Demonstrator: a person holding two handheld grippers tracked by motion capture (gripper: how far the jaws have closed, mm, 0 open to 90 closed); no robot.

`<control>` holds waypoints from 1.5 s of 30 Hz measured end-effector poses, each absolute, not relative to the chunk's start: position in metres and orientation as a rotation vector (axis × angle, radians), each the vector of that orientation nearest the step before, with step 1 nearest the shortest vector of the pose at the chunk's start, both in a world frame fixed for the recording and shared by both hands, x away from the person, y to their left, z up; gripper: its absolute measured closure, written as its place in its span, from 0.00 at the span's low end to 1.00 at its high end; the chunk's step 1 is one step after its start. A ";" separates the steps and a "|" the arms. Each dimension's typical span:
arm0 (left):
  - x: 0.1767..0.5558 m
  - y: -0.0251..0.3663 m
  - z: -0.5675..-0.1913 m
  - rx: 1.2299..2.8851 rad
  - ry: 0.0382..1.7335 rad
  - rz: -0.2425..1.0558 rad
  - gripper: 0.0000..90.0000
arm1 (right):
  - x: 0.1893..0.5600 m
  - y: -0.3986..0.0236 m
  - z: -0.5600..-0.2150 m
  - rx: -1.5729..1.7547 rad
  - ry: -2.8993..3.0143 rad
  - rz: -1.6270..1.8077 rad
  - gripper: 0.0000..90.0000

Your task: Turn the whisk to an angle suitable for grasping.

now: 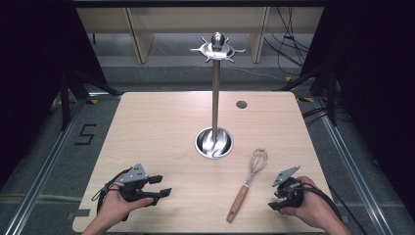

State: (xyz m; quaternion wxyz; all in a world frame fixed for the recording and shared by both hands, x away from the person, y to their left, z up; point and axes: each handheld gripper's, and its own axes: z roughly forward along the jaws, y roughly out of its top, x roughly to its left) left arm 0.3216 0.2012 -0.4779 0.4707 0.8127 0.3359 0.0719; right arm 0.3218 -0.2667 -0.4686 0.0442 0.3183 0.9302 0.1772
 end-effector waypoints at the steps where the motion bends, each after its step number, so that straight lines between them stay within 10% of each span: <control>1: 0.323 0.202 -0.478 1.996 0.809 0.184 0.42 | 0.324 -0.264 -0.468 0.943 2.855 0.517 0.55; 34: 0.328 0.198 -0.475 1.980 0.799 0.191 0.41 | 0.354 -0.208 -0.441 0.226 2.955 0.380 0.51; 37: 0.327 0.198 -0.475 1.984 0.800 0.180 0.41 | 0.354 -0.208 -0.440 0.250 2.969 0.362 0.56; 41: 0.324 0.200 -0.478 1.978 0.815 0.189 0.41 | 0.341 -0.214 -0.448 0.405 3.101 0.218 0.95; 45: 0.322 0.202 -0.477 1.972 0.831 0.198 0.41 | 0.335 -0.206 -0.462 0.429 3.173 0.188 1.00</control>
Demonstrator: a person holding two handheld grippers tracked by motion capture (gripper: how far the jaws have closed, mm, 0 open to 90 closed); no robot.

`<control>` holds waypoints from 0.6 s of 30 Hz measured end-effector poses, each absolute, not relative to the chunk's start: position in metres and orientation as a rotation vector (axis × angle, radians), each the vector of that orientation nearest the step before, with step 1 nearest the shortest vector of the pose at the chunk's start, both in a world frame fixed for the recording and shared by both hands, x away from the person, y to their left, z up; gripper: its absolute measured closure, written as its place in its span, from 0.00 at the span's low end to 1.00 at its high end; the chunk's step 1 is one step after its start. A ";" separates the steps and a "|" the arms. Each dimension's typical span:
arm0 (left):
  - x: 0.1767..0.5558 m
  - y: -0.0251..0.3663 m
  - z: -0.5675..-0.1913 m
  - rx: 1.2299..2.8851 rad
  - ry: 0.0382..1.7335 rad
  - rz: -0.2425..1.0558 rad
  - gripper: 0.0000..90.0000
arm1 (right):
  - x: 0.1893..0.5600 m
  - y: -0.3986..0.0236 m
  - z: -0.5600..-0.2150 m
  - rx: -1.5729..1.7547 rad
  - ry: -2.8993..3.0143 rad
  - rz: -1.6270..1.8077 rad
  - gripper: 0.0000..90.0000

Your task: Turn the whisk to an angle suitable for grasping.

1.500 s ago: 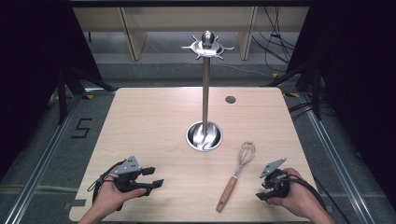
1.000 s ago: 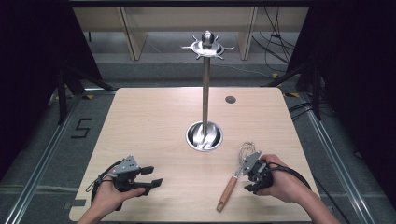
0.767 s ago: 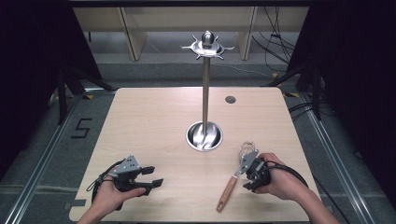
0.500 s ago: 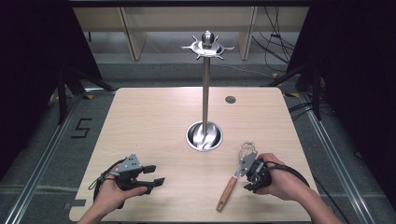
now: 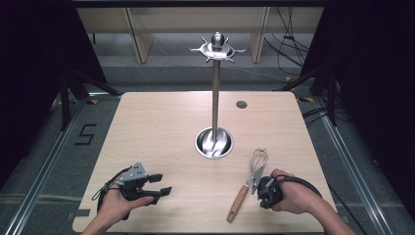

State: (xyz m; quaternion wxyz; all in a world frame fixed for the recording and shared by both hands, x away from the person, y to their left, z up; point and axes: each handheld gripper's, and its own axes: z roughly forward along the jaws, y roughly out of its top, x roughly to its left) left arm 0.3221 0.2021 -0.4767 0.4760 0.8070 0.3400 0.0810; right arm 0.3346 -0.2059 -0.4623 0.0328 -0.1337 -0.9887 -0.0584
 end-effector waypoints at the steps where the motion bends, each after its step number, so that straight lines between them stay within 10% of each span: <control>1: 0.322 0.204 -0.475 1.986 0.817 0.192 0.41 | 0.334 -0.201 -0.466 -0.400 -3.037 -0.180 1.00; 18: 0.321 0.209 -0.474 1.964 0.837 0.202 0.40 | 0.352 -0.145 -0.472 -0.457 -3.049 -0.299 0.95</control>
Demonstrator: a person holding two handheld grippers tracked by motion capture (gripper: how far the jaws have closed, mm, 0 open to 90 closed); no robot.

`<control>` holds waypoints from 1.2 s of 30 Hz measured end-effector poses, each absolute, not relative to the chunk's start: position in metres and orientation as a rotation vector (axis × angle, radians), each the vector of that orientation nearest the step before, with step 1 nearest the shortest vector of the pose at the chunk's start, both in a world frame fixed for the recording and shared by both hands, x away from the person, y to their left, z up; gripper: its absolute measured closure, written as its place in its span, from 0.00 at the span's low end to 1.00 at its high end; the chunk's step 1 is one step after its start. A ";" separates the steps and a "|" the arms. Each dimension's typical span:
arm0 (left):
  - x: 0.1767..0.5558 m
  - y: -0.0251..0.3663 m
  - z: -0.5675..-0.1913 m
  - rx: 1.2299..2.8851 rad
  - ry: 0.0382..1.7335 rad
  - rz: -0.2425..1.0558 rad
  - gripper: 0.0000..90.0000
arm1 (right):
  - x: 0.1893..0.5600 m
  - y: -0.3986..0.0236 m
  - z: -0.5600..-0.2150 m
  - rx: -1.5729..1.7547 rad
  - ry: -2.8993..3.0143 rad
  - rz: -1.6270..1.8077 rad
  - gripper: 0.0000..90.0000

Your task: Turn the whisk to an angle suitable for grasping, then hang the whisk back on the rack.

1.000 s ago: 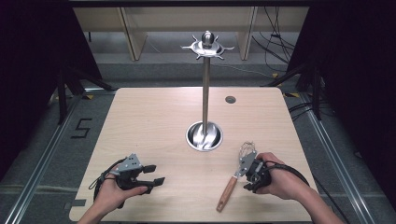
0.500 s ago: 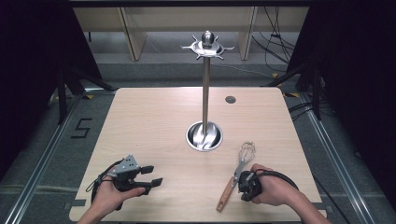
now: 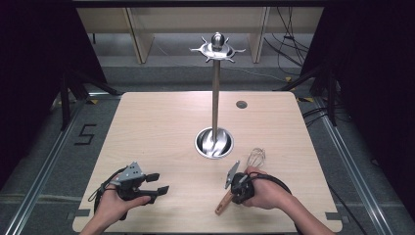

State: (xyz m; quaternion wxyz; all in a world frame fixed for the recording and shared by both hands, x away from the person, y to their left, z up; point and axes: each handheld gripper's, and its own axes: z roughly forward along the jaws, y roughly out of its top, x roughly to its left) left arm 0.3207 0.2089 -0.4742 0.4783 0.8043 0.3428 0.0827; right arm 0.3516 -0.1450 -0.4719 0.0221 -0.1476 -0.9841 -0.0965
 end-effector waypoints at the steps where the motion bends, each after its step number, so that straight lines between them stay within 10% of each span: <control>1: 0.320 0.209 -0.474 1.964 0.838 0.212 0.40 | 0.349 -0.146 -0.467 -0.472 -3.046 -0.321 0.90; 9: 0.323 0.210 -0.475 1.969 0.847 0.203 0.41 | 0.364 -0.160 -0.445 -0.220 -3.219 -0.378 0.58; 17: 0.321 0.209 -0.475 1.965 0.854 0.208 0.40 | 0.379 -0.150 -0.448 0.074 -3.247 -0.284 0.48; 28: 0.320 0.209 -0.476 1.970 0.832 0.202 0.40 | 0.381 -0.137 -0.464 0.174 -3.205 -0.182 0.49; 36: 0.321 0.208 -0.476 1.965 0.834 0.202 0.40 | 0.381 -0.141 -0.466 0.112 -3.169 -0.126 0.69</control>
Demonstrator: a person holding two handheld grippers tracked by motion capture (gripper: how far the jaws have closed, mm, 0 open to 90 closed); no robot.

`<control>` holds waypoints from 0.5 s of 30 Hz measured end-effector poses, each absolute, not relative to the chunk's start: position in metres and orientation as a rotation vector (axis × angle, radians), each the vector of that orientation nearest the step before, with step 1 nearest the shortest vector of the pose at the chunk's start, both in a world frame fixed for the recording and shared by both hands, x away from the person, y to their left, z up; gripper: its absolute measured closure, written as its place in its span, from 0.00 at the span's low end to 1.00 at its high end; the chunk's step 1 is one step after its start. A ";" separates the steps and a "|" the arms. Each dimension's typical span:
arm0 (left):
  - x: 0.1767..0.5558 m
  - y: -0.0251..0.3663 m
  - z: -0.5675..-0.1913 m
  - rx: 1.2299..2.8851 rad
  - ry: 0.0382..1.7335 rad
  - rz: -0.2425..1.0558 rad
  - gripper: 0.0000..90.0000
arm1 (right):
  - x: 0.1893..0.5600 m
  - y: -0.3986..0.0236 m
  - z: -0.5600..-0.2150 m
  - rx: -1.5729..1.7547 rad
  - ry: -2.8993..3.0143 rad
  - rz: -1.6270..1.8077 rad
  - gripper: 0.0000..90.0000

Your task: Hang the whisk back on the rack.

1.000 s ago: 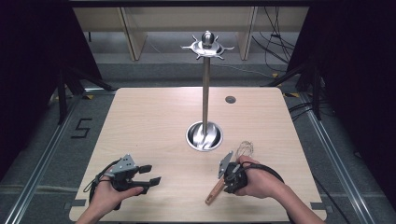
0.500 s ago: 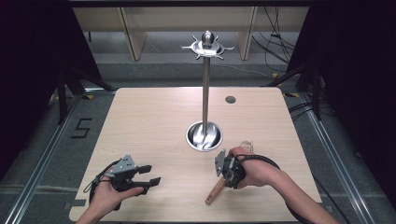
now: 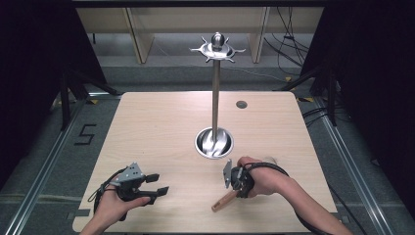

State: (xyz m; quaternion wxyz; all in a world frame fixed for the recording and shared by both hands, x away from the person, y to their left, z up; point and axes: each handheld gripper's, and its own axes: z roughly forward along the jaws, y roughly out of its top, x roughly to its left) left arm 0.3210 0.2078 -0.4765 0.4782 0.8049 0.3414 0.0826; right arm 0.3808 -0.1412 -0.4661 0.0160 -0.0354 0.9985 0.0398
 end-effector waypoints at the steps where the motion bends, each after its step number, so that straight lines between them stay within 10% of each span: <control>1: 0.320 0.207 -0.477 1.960 0.850 0.188 0.40 | 0.379 -0.143 -0.465 -0.090 3.132 0.112 0.74; 15: 0.320 0.209 -0.477 1.980 0.822 0.192 0.40 | 0.377 -0.142 -0.469 0.054 3.146 0.149 0.71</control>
